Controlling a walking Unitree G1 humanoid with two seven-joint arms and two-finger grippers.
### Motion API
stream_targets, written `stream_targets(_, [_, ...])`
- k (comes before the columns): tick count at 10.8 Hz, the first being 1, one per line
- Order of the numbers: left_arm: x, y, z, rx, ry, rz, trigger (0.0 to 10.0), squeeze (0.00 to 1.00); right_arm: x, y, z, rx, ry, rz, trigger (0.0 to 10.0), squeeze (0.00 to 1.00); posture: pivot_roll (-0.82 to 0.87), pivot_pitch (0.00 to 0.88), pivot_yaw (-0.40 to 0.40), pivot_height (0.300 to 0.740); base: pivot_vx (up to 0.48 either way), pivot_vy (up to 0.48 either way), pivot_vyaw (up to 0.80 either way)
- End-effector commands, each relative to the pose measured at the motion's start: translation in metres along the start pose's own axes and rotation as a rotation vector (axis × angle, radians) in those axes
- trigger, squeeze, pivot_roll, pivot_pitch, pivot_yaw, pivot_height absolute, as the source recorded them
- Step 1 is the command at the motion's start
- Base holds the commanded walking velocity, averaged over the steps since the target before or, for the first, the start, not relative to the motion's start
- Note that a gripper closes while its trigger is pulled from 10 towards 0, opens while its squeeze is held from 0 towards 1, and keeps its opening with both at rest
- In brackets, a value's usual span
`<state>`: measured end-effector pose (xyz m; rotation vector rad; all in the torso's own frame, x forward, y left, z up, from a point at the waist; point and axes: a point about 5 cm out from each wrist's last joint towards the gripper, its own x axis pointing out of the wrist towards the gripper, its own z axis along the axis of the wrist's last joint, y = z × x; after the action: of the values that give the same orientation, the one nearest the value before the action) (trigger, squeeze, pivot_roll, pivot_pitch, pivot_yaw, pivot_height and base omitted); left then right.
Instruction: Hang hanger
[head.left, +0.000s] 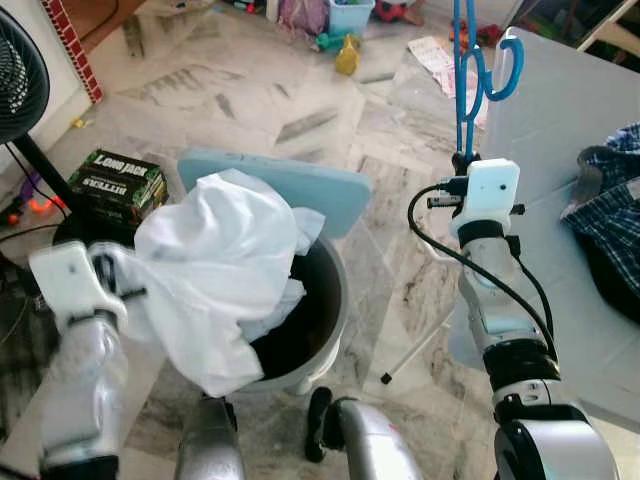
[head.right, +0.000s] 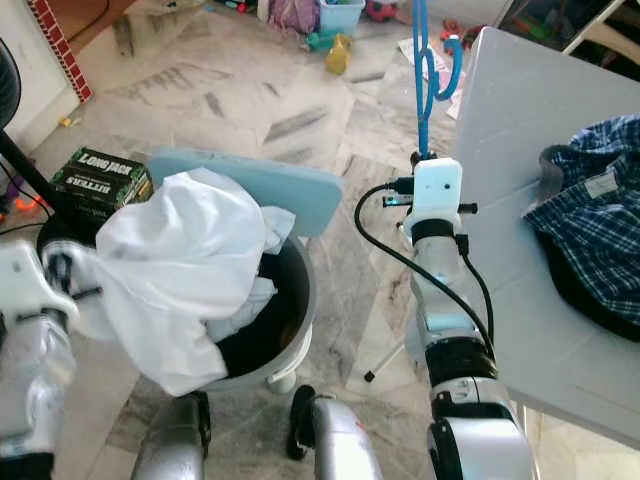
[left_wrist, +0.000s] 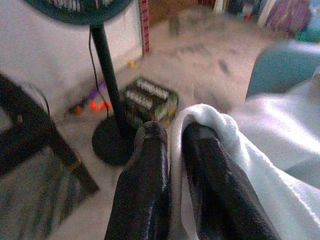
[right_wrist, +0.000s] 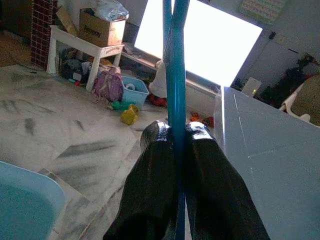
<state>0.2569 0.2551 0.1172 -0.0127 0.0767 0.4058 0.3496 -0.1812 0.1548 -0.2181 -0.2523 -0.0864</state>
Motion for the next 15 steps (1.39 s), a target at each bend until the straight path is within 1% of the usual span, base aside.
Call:
stream_targets(1, [0.000,0.000,0.000,0.016,-0.008,-0.010,10.0,0.00,-0.002,-0.005,-0.001,-0.009,-0.001,-0.011,10.0,0.00,0.14,0.242,-0.137,0.740,0.000,0.000,0.00])
stream_targets(2, [0.000,0.000,-0.001,0.020,-0.008,-0.015,10.0,0.00,-0.002,-0.004,0.000,-0.008,-0.002,-0.011,10.0,0.00,0.14,0.242,-0.136,0.740,0.000,0.000,0.00])
stream_targets(3, [0.003,0.006,0.003,0.029,-0.025,0.018,10.0,0.00,-0.002,-0.005,-0.001,-0.007,-0.002,-0.014,10.0,0.00,0.14,0.246,-0.135,0.740,0.000,0.000,0.00])
stream_targets(4, [0.007,0.010,0.010,0.030,-0.059,0.029,10.0,0.00,-0.003,-0.006,-0.001,-0.008,0.000,-0.014,10.0,0.00,0.14,0.249,-0.134,0.740,0.000,0.000,0.00])
stream_targets(5, [0.017,0.017,0.032,0.044,-0.149,0.048,10.0,0.00,-0.004,-0.005,-0.002,-0.008,0.003,-0.013,10.0,0.00,0.14,0.250,-0.134,0.740,0.000,0.000,0.00])
stream_targets(6, [0.024,0.018,0.059,0.045,-0.240,0.036,10.0,0.00,-0.004,-0.004,-0.001,-0.007,0.001,-0.012,10.0,0.00,0.14,0.250,-0.134,0.740,0.000,0.000,0.00])
stream_targets(7, [0.026,0.010,0.075,0.082,-0.308,-0.004,10.0,0.00,-0.004,-0.004,-0.001,-0.007,0.000,-0.010,10.0,0.00,0.14,0.250,-0.132,0.740,0.000,0.000,0.00])
stream_targets(8, [0.025,0.002,0.081,0.038,-0.313,-0.044,10.0,0.00,-0.004,-0.004,-0.002,-0.007,0.002,-0.010,10.0,0.00,0.14,0.250,-0.132,0.740,0.000,0.000,0.00])
stream_targets(9, [0.025,0.000,0.081,0.042,-0.318,-0.056,10.0,0.00,-0.004,-0.004,-0.002,-0.007,0.003,-0.012,10.0,0.00,0.14,0.250,-0.132,0.740,0.000,0.000,0.00])
stream_targets(11, [0.024,0.001,0.079,0.036,-0.309,-0.053,10.0,0.00,-0.006,-0.003,-0.002,-0.007,0.003,-0.011,10.0,0.00,0.14,0.255,-0.129,0.740,0.000,0.000,0.00])
stream_targets(12, [0.026,0.005,0.085,0.033,-0.328,-0.030,10.0,0.00,-0.005,-0.004,-0.002,-0.008,0.003,-0.012,10.0,0.00,0.14,0.255,-0.129,0.740,0.000,0.000,0.00])
stream_targets(13, [0.028,0.006,0.098,0.016,-0.373,-0.006,10.0,0.00,-0.005,-0.004,-0.002,-0.008,0.003,-0.013,10.0,0.00,0.14,0.255,-0.129,0.740,0.000,0.000,0.00])
stream_targets(14, [0.037,-0.010,0.146,-0.034,-0.516,-0.066,10.0,0.00,-0.004,-0.002,-0.002,-0.006,0.005,-0.012,10.0,0.00,0.15,0.246,-0.130,0.740,0.000,0.000,0.00])
stream_targets(15, [0.038,-0.033,0.189,-0.045,-0.648,-0.195,10.0,0.00,-0.003,0.002,-0.002,0.000,0.005,-0.009,10.0,0.00,0.15,0.239,-0.123,0.740,0.000,0.000,0.00])
